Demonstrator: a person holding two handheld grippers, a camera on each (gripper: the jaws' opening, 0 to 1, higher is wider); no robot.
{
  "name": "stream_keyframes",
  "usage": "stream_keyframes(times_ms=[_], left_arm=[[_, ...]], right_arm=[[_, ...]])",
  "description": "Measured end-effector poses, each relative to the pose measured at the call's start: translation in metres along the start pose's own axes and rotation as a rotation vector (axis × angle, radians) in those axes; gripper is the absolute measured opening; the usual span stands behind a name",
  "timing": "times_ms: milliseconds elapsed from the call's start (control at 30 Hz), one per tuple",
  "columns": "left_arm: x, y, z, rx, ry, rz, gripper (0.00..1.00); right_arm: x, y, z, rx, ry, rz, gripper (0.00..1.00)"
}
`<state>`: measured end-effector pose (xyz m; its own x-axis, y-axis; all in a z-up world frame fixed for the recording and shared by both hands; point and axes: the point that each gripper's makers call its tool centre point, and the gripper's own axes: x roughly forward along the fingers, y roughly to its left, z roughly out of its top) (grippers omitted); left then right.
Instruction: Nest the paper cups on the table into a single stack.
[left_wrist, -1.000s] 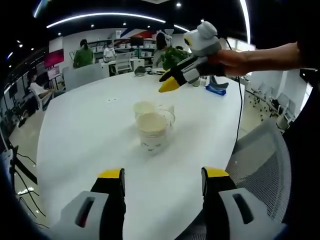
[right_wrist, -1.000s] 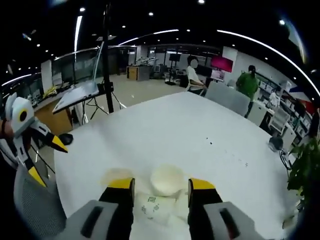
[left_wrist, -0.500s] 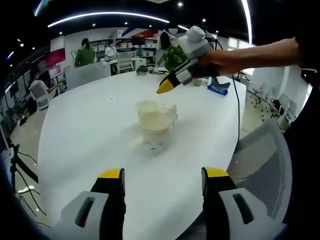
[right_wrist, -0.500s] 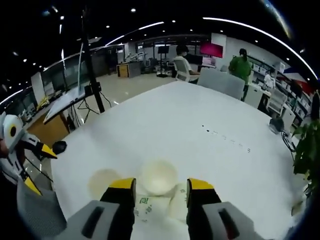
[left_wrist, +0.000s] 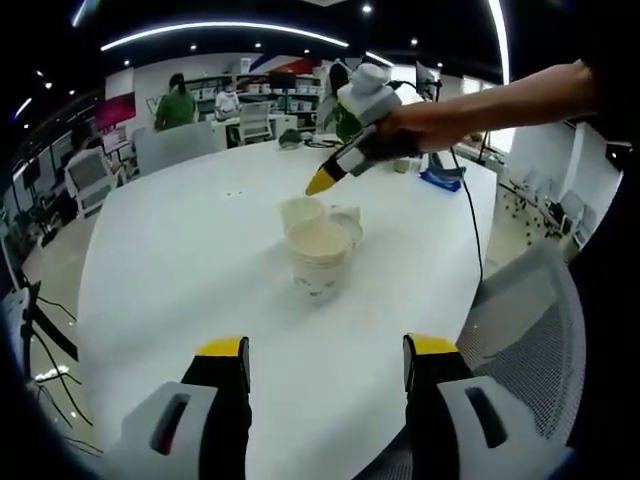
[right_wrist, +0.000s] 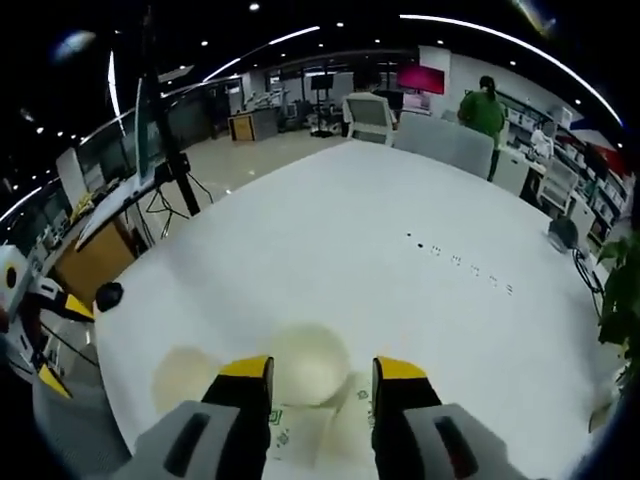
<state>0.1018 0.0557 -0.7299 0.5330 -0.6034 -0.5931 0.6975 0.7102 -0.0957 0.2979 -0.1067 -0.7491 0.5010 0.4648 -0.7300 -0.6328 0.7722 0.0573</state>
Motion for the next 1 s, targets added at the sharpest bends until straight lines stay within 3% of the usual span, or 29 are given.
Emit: stream_keyframes(times_ms=[433, 700, 933, 1000], left_arm=[[-0.004, 0.005, -0.002, -0.010, 0.000, 0.011, 0.61], [-0.005, 0.008, -0.006, -0.021, 0.000, 0.017, 0.61], [-0.007, 0.010, -0.007, -0.030, 0.000, 0.020, 0.61], [-0.007, 0.010, -0.008, -0.031, 0.000, 0.021, 0.61]], right_arm=[[0.015, 0.000, 0.000, -0.005, 0.066, 0.043, 0.38], [0.019, 0.009, -0.009, -0.160, 0.138, 0.072, 0.37], [0.030, 0.004, -0.012, -0.164, 0.161, 0.072, 0.37], [0.024, 0.004, -0.010, -0.162, 0.165, 0.072, 0.37]])
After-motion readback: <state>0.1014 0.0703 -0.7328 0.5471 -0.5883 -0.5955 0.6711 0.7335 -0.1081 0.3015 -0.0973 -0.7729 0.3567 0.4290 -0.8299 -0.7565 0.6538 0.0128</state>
